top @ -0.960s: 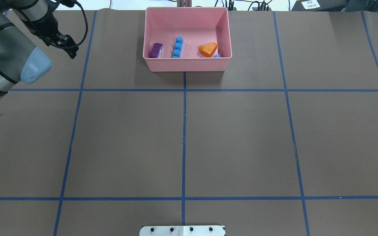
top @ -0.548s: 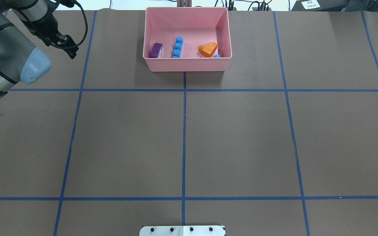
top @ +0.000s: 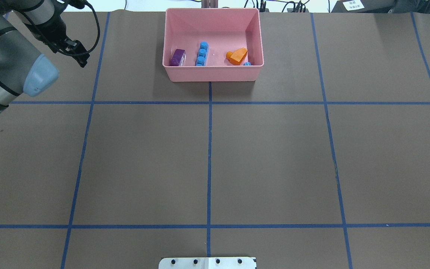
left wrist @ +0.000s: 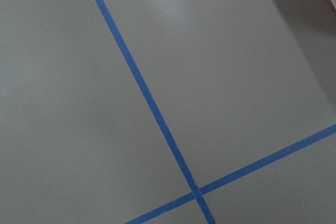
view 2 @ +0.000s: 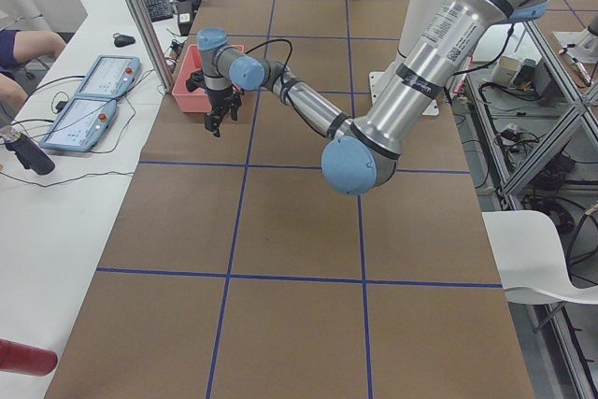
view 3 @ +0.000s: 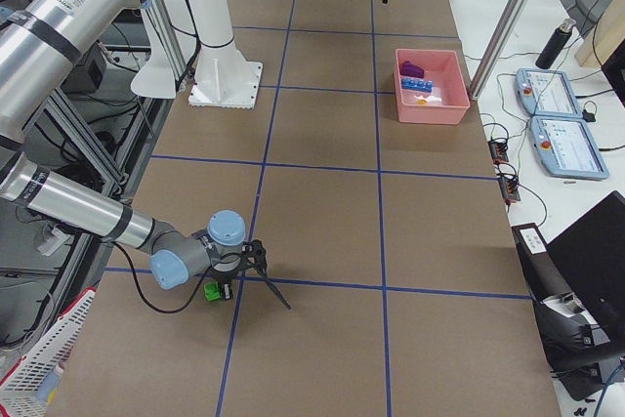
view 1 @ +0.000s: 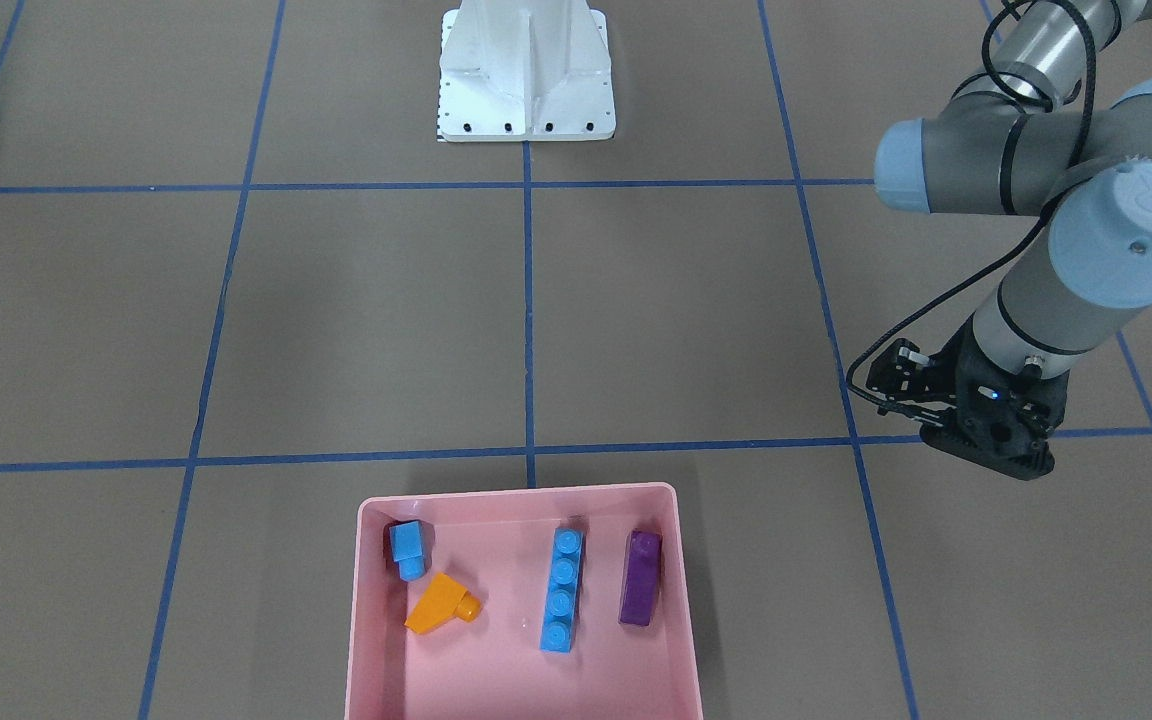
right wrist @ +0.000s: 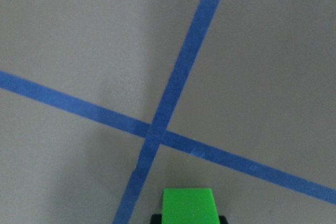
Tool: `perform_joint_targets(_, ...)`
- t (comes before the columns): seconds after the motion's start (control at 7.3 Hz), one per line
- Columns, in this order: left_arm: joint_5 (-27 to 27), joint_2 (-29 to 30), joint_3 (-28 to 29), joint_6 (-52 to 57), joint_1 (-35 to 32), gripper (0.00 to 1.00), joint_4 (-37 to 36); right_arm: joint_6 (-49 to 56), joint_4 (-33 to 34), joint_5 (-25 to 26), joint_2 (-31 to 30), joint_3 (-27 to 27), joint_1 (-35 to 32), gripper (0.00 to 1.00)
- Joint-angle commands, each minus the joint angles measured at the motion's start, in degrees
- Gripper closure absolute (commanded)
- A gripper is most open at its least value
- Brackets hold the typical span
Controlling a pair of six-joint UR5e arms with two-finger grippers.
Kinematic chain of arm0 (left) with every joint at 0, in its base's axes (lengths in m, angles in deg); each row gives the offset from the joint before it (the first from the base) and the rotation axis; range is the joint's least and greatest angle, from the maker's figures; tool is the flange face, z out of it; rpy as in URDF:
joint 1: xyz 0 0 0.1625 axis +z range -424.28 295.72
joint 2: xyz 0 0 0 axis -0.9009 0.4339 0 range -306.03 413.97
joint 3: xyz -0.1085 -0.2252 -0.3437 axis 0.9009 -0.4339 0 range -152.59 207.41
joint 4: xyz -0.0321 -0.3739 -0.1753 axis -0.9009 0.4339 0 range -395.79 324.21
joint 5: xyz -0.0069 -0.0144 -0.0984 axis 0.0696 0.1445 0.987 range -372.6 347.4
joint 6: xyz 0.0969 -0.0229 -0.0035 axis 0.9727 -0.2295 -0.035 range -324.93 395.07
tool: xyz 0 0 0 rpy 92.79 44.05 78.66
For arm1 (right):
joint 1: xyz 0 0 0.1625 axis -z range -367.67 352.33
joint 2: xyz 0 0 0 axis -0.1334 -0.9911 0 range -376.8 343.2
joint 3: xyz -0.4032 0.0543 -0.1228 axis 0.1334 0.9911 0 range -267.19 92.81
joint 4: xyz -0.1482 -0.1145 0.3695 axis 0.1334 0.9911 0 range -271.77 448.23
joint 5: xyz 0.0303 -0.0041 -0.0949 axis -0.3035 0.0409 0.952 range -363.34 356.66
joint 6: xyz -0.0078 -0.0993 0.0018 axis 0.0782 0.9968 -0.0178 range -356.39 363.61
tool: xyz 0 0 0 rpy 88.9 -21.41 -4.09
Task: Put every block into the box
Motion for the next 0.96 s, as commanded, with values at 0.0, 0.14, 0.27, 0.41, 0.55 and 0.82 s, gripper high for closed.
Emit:
perform_joint_targets(0.0, 0.00, -0.30, -1.50, -0.33, 0.00, 0.00, -0.07, -0.18, -2.08, 0.06, -0.45, -3.14, -0.62, 1.00)
perform_joint_targets(0.14, 0.00, -2.39, -3.25, -0.50, 0.00, 0.00, -0.16, -0.27, -1.92, -0.64, 0.50, -6.12, -4.28, 1.00)
perform_joint_targets(0.27, -0.26, -3.89, -4.75, -0.42, 0.00, 0.00, -0.08, -0.27, -0.18, -2.12, 1.99, -8.15, -6.40, 1.00)
perform_joint_targets(0.41, -0.18, -5.74, -5.54, -0.42, -0.78, 0.00, -0.16, -0.27, 6.80, -4.92, 7.66, -9.13, -11.56, 1.00)
perform_joint_targets(0.55, -0.09, -7.58, -5.64, 0.19, -3.66, 0.00, 0.01, -0.18, 16.61, -6.86, 14.94, -10.53, -14.83, 1.00)
perform_joint_targets(0.82, 2.88, -10.56, -5.46, 3.77, -9.99, 0.00, 0.01, -0.18, 34.64, -6.97, 29.87, -12.13, -17.05, 1.00)
